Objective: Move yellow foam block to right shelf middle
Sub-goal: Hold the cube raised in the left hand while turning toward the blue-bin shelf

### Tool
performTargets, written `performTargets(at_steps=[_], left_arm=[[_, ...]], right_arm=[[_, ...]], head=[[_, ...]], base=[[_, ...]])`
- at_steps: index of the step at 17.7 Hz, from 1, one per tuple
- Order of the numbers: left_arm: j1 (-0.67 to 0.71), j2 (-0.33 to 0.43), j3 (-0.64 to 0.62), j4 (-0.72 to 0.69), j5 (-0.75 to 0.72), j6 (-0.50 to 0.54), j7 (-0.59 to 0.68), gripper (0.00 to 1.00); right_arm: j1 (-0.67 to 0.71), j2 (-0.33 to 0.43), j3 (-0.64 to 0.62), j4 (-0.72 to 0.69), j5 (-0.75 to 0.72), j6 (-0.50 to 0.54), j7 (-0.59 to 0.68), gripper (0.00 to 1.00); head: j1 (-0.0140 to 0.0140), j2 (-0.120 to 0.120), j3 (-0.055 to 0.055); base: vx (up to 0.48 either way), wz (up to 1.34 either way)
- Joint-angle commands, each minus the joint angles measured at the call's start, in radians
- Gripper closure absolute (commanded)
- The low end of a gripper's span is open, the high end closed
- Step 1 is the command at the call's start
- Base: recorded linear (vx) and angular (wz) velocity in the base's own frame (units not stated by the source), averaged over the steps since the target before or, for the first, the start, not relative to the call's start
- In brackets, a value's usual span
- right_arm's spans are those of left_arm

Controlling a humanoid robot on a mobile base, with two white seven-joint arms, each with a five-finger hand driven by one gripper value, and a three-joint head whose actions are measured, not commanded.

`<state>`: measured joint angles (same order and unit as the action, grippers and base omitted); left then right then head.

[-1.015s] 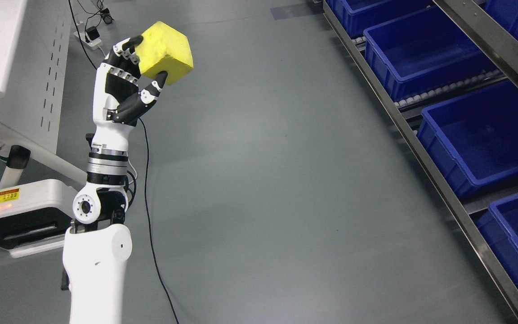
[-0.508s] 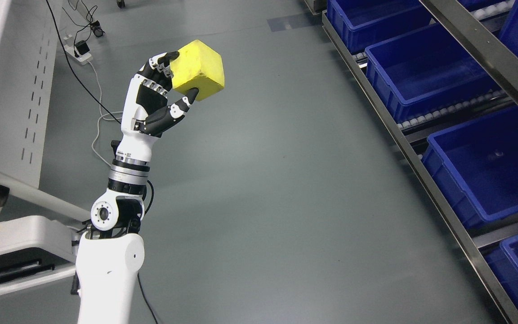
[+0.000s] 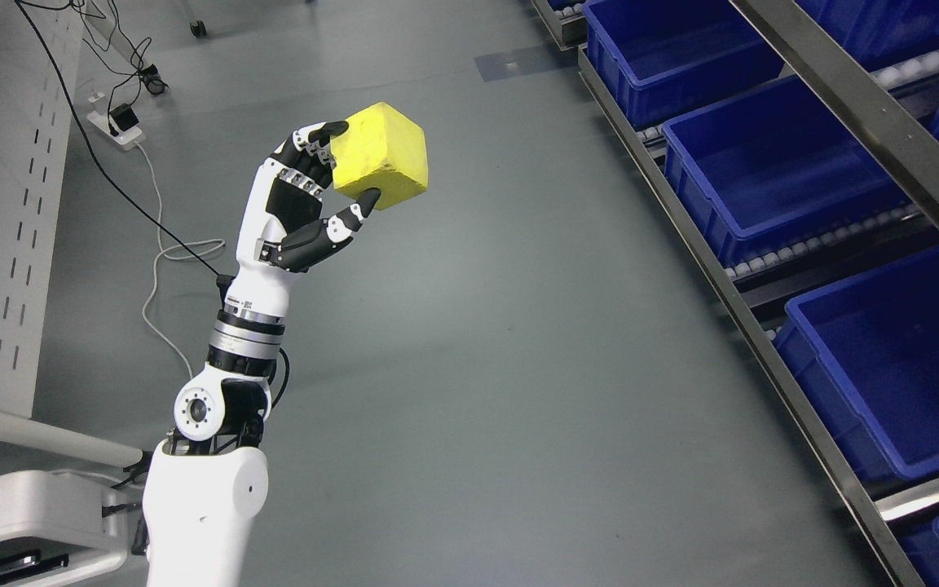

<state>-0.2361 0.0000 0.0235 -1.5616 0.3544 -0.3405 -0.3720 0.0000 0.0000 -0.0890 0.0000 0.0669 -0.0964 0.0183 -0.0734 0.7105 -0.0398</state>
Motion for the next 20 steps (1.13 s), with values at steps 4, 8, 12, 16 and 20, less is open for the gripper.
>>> performTargets(at_steps=[4, 8, 12, 16, 20], left_arm=[[0.014, 0.017, -0.019, -0.043, 0.000, 0.000, 0.002, 0.68], [0.014, 0.017, -0.017, -0.044, 0.000, 0.000, 0.001, 0.68], [0.015, 0.017, -0.019, -0.046, 0.000, 0.000, 0.001, 0.68], [0.018, 0.017, -0.022, -0.046, 0.000, 0.000, -0.002, 0.68], [0.018, 0.017, -0.022, -0.046, 0.000, 0.001, -0.002, 0.68]], right_arm=[[-0.002, -0.017, 0.000, -0.017, -0.067, 0.000, 0.000, 0.00], [-0.003, -0.017, 0.000, -0.017, -0.067, -0.002, 0.000, 0.00], [-0.003, -0.017, 0.000, -0.017, -0.067, 0.000, 0.000, 0.00], [-0.002, -0.017, 0.000, -0.017, -0.068, 0.000, 0.000, 0.00], [-0.003, -0.017, 0.000, -0.017, -0.068, 0.000, 0.000, 0.00]], head=[[0.0000, 0.000, 0.000], [0.0000, 0.000, 0.000], [0.0000, 0.000, 0.000], [0.0000, 0.000, 0.000], [0.0000, 0.000, 0.000]], base=[[0.320, 0.13], [0.342, 0.22], [0.316, 0.23], [0.272, 0.16], [0.293, 0.02]])
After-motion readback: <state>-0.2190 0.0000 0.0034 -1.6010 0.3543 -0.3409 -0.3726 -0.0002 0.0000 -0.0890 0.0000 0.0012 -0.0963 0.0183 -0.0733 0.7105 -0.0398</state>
